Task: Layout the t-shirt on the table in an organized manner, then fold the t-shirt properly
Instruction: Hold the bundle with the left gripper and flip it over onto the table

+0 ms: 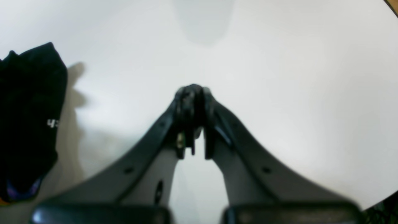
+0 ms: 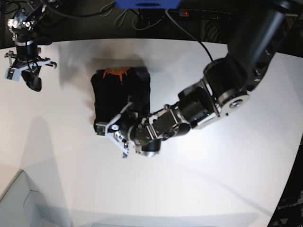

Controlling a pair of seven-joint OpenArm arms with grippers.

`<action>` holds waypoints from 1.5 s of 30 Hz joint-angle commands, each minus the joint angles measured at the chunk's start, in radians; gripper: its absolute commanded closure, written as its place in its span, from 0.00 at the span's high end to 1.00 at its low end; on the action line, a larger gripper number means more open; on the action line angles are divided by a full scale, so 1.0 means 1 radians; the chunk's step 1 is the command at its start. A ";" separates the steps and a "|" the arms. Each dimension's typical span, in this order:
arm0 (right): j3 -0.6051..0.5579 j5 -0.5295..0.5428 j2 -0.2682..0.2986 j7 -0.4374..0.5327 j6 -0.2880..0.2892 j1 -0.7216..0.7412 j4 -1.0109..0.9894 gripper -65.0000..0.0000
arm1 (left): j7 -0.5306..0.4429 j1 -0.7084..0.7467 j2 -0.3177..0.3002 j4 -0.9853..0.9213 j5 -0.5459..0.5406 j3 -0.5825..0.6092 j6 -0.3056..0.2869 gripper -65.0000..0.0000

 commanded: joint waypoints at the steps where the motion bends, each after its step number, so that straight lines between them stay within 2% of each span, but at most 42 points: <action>1: 0.000 0.023 0.007 0.029 0.004 0.004 0.018 0.00 | 0.103 0.009 -0.009 -0.014 0.083 0.011 0.005 0.01; 3: 0.000 0.023 0.007 0.029 0.004 0.005 0.018 0.00 | 0.110 0.009 -0.009 -0.011 0.098 0.011 0.005 0.02; 5: 0.000 0.021 0.007 0.029 0.004 0.005 0.018 0.00 | 0.105 0.009 -0.012 -0.005 0.110 0.011 0.005 0.09; 10: -0.001 0.021 0.007 0.029 0.004 0.005 0.018 0.00 | 0.111 0.003 -0.014 -0.005 0.113 0.011 0.005 0.47; 13: -0.001 0.021 0.007 0.029 0.004 0.004 0.018 0.00 | 0.111 0.000 -0.014 -0.005 0.113 0.011 0.005 0.58; 20: -0.001 0.021 0.007 0.027 0.004 0.004 0.017 0.00 | 0.106 -0.029 -0.014 -0.005 0.113 -0.008 0.005 0.59; 28: 0.002 0.021 0.007 0.027 0.004 0.004 0.017 0.00 | 0.106 -0.083 -0.015 -0.002 0.113 -0.353 0.005 0.59; 32: 0.005 0.021 0.007 0.027 0.004 0.001 0.017 0.00 | 0.108 -0.077 -0.017 0.044 0.115 -0.465 0.005 0.59; 36: -0.001 0.021 0.007 0.030 0.004 -0.010 0.017 0.00 | 0.111 -0.058 -0.026 0.094 0.165 -0.433 0.005 0.59; 40: -0.001 0.021 0.007 0.030 0.004 -0.010 0.017 0.00 | 0.113 -0.028 -0.012 0.107 0.293 -0.382 0.005 0.59; 45: -0.001 0.021 0.007 0.030 0.004 -0.010 0.018 0.00 | 0.102 0.020 0.003 0.107 0.429 -0.387 0.005 0.59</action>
